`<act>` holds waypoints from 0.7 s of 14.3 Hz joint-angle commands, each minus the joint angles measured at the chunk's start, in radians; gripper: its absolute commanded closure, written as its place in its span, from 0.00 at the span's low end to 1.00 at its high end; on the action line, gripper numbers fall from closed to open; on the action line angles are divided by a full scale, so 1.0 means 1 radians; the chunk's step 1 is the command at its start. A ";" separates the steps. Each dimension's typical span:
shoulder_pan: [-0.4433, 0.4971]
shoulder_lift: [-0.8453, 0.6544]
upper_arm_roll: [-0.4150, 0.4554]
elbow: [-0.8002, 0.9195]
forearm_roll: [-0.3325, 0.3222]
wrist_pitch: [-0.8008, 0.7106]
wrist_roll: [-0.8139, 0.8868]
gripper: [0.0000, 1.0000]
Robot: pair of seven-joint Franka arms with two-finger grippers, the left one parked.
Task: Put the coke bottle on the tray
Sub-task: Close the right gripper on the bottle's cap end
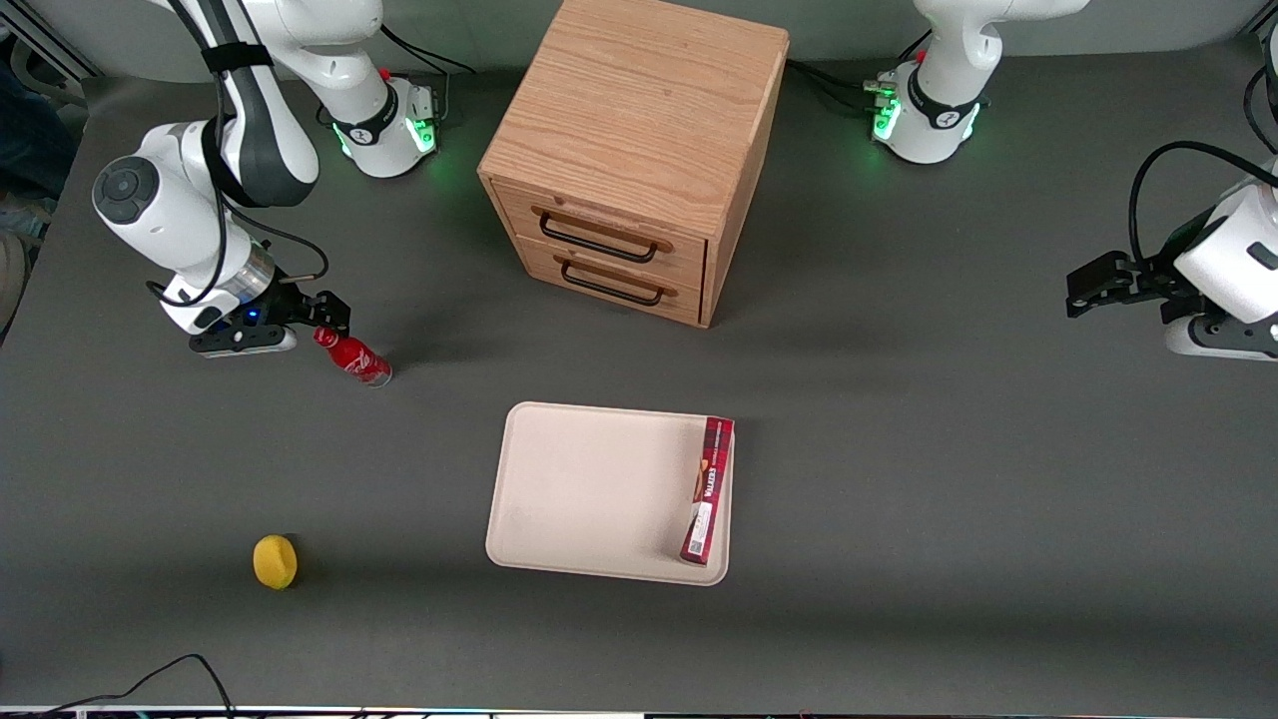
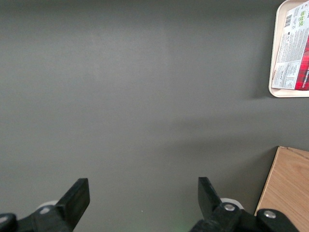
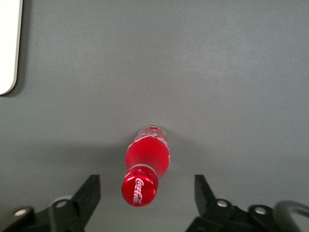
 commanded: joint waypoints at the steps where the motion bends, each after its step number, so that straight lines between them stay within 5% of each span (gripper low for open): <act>1: -0.012 -0.007 0.009 -0.019 0.010 0.023 -0.027 0.27; 4: -0.012 -0.011 0.023 -0.039 0.009 0.034 -0.027 0.63; 6: -0.014 -0.014 0.025 -0.045 0.009 0.043 -0.027 1.00; 10: -0.017 -0.017 0.023 -0.033 0.009 0.031 -0.029 1.00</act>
